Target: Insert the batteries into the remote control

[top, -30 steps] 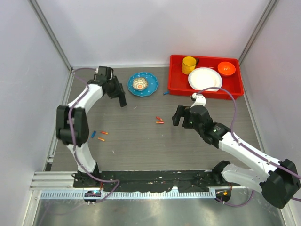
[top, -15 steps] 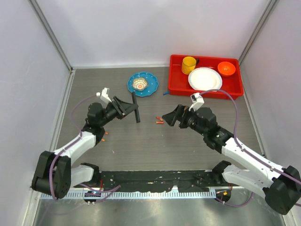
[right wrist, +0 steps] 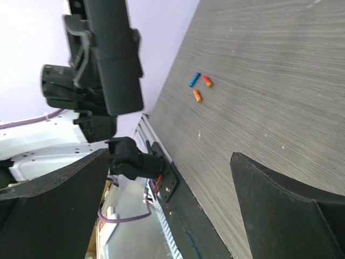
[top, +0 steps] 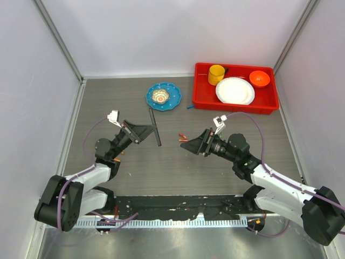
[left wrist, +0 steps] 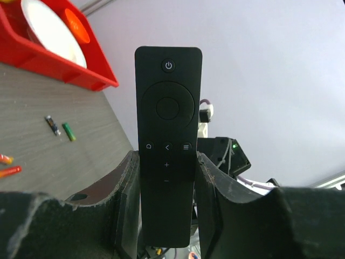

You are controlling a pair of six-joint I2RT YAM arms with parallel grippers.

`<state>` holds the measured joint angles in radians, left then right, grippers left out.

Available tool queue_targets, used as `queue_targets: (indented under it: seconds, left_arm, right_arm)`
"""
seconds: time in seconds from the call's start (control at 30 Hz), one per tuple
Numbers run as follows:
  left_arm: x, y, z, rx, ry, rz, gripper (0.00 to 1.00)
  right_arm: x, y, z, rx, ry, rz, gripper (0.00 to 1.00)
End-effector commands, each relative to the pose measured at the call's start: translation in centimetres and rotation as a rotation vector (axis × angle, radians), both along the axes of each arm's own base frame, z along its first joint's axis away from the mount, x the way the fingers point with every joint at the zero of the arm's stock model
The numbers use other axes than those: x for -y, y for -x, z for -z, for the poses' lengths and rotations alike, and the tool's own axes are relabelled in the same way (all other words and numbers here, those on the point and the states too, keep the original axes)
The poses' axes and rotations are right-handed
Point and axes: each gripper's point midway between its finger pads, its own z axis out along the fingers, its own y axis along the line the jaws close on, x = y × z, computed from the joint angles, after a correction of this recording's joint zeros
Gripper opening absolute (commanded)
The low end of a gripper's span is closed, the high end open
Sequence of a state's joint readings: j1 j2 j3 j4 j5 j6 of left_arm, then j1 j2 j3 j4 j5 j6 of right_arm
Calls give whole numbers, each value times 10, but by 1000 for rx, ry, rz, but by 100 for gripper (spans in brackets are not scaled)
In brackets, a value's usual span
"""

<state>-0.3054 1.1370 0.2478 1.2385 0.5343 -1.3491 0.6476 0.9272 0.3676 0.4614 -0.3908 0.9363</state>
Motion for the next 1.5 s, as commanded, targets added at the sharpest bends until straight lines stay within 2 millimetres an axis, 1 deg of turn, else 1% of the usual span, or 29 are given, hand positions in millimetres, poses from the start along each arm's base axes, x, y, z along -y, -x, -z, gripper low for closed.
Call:
queue_targets:
  seconds: [0.0, 0.03, 0.07, 0.1, 0.13, 0.17, 0.2, 0.23, 0.3, 0.43, 0.47, 0.53, 0.6, 0.73, 0.83, 0.87, 0.97, 1.03, 1.17, 1.37, 1.47]
  left_arm:
    - [-5, 35, -61, 272, 128, 36, 0]
    - [-5, 36, -63, 274, 132, 36, 0]
    - [-5, 36, -63, 273, 133, 36, 0]
    - [-4, 37, -64, 274, 137, 42, 0]
    - [-3, 38, -66, 278, 138, 48, 0]
    - [-1, 39, -66, 279, 138, 57, 0]
    - [3, 40, -66, 274, 138, 73, 0]
    - [5, 41, -68, 280, 138, 85, 0]
    - [13, 45, -67, 279, 134, 113, 0]
    - [20, 48, -63, 267, 132, 136, 0]
    - [20, 47, -63, 265, 133, 134, 0]
    - [23, 49, -63, 271, 132, 140, 0]
    - [24, 48, -64, 261, 141, 141, 0]
    - [29, 49, -68, 272, 145, 148, 0]
    - [31, 48, -66, 263, 149, 141, 0]
    - [32, 49, -65, 261, 150, 139, 0]
    - [32, 48, -63, 254, 155, 128, 0]
    - [31, 47, -63, 248, 160, 117, 0]
    - [29, 47, -67, 253, 172, 102, 0]
    - [29, 50, -69, 257, 183, 99, 0]
    - [30, 52, -72, 264, 189, 106, 0]
  right_arm:
    - [-3, 2, -58, 116, -146, 0, 100]
    - [-3, 2, -53, 107, -119, -3, 100]
    - [-5, 3, -53, 120, -103, -14, 100]
    - [-7, 2, -63, 161, -89, -26, 99]
    - [-12, 5, -54, 142, -46, -65, 100]
    - [-15, 4, -54, 148, -30, -80, 100]
    - [-18, 3, -58, 154, -27, -89, 100]
    - [-22, 0, -57, 146, -33, -95, 99]
    - [-25, -1, -61, 143, -62, -97, 100]
    - [-35, -1, -75, 153, -123, -135, 100]
    - [-39, -1, -71, 142, -117, -150, 100]
    - [-43, 2, -75, 150, -131, -170, 100]
    - [-47, 3, -73, 139, -138, -178, 100]
    - [-56, 5, -80, 150, -157, -198, 100]
    - [-62, 7, -83, 154, -165, -209, 95]
    - [-64, 7, -83, 157, -164, -212, 92]
    - [-67, 9, -80, 155, -163, -217, 87]
    - [-69, 11, -79, 155, -165, -220, 86]
    - [-71, 12, -70, 146, -150, -224, 83]
    - [-71, 12, -64, 141, -143, -222, 76]
    - [-71, 11, -63, 145, -143, -218, 74]
